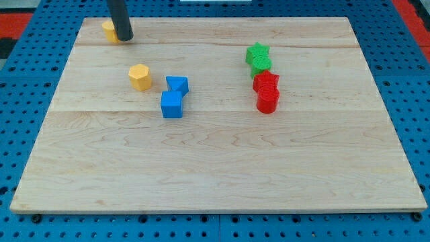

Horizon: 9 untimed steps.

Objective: Move the yellow hexagon to the bottom of the yellow heart

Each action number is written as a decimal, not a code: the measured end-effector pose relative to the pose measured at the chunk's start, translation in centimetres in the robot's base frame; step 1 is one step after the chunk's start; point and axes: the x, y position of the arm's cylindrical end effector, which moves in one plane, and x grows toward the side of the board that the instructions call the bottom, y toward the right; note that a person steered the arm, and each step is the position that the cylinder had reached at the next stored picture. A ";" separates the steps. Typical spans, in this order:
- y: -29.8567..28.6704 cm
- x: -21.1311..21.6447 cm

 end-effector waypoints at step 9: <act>3.6 10.9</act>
